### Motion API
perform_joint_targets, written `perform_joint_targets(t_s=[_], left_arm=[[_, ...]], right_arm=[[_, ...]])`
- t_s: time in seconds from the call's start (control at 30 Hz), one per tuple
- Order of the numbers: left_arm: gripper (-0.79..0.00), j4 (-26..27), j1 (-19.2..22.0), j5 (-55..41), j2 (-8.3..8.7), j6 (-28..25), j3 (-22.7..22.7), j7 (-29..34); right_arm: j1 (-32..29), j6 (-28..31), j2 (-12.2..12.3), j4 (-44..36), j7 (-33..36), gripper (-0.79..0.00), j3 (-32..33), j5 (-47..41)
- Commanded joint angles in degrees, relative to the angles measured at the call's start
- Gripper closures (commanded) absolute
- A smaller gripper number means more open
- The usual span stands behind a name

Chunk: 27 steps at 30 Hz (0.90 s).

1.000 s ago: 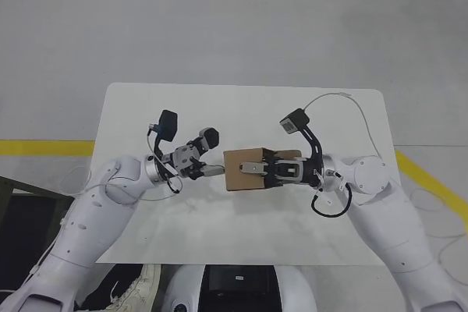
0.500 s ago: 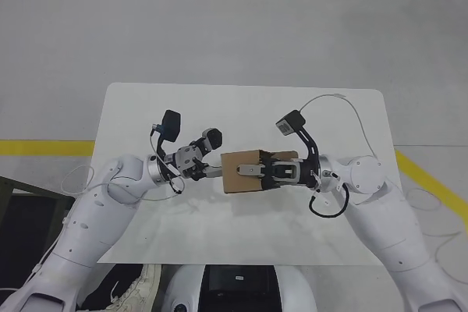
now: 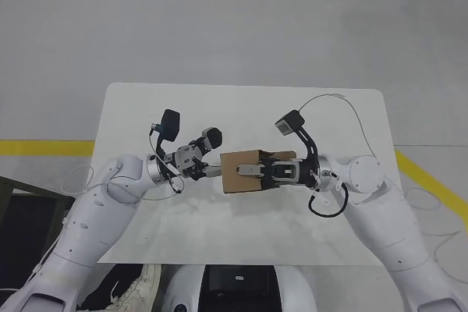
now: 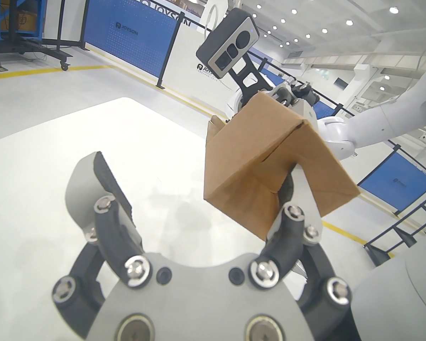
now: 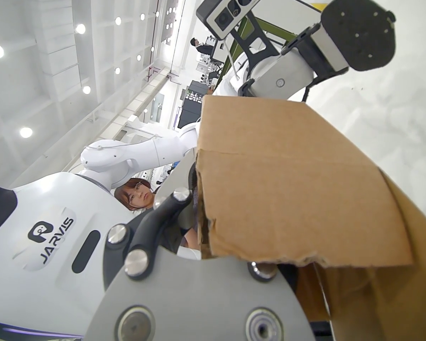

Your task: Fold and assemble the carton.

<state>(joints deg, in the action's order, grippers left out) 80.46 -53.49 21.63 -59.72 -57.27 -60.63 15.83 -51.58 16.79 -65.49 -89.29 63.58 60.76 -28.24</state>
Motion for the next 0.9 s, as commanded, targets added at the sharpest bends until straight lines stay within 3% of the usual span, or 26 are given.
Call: perform_joint_targets(t_s=[0.0, 0.53, 0.87], left_arm=[[-0.785, -0.05, -0.02, -0.03, -0.03, 0.04, -0.08, -0.03], [-0.785, -0.26, -0.13, -0.05, -0.3, -0.18, -0.27, 0.48], [-0.785, -1.43, -1.37, 2.04, 0.33, -0.42, -3.74, 0.24]], right_arm=[[-0.02, 0.0, -0.01, -0.01, 0.01, 0.0, 0.03, 0.03], [-0.19, -0.16, -0.07, -0.01, 0.11, 0.0, 0.28, 0.14], [-0.27, -1.31, 0.13, 2.13, 0.42, 0.0, 1.01, 1.46]])
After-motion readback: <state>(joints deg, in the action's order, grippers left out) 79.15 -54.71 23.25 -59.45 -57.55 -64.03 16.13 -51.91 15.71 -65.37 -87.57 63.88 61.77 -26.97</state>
